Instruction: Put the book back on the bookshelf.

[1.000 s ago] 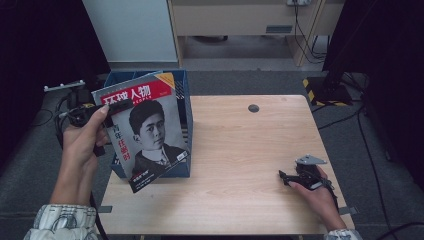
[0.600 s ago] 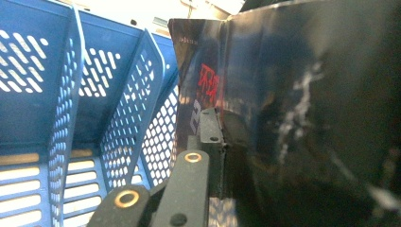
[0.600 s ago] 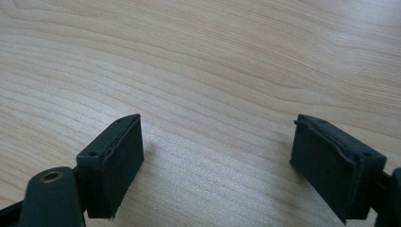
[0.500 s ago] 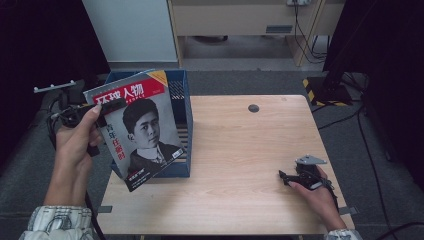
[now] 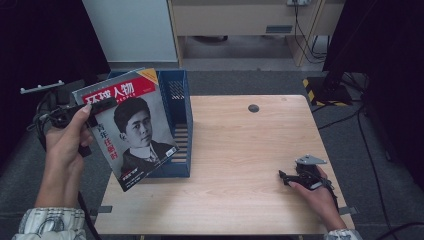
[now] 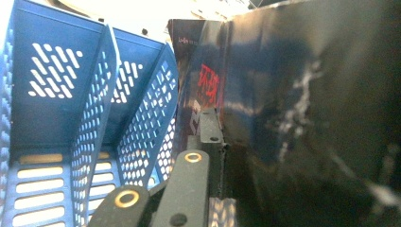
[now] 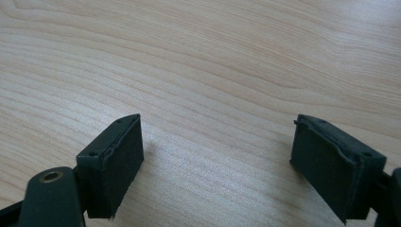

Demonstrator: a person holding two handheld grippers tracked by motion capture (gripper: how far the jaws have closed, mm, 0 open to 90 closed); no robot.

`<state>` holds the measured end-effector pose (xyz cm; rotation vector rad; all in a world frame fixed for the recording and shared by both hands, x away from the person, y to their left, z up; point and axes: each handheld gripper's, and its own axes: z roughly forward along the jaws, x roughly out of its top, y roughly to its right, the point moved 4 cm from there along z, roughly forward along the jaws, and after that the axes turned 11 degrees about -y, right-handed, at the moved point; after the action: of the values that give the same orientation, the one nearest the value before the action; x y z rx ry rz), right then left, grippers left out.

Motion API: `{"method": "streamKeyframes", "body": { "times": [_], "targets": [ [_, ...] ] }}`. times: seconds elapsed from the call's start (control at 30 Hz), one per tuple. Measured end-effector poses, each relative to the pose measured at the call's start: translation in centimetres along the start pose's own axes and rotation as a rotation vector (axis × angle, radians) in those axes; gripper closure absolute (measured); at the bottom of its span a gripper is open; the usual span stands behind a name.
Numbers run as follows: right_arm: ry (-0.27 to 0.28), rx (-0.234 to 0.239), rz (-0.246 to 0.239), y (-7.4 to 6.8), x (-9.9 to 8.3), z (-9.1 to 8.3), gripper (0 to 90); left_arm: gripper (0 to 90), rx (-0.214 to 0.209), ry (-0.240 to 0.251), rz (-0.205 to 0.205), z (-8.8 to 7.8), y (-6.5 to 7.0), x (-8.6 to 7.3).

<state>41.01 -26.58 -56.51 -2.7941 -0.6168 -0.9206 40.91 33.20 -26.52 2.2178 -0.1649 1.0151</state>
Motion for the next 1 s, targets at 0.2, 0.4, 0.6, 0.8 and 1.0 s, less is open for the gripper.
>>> {"method": "streamKeyframes", "body": {
  "times": [0.2, 0.4, 0.6, 0.8, 1.0],
  "targets": [
    [-0.001, 0.001, 0.001, 0.0, 0.0, 0.0, 17.8, 86.0, 0.013, 0.005, -0.005, -0.4, -0.3, 0.0],
    [-0.002, 0.001, 0.003, 0.0, 0.0, 0.0, 17.8, 86.1, 0.027, 0.009, -0.005, -0.7, -0.7, 0.0],
    [-0.002, 0.001, 0.004, 0.0, 0.0, 0.0, 17.8, 86.0, 0.036, 0.011, -0.011, -1.0, -1.1, 0.0],
    [-0.003, 0.001, 0.003, 0.0, 0.0, 0.0, 17.8, 86.0, 0.040, 0.022, -0.017, -1.4, -1.5, 0.0],
    [-0.001, 0.001, 0.006, 0.0, 0.0, 0.0, 17.8, 86.0, 0.045, 0.029, -0.024, -1.5, -2.0, 0.0]
  ]
}}
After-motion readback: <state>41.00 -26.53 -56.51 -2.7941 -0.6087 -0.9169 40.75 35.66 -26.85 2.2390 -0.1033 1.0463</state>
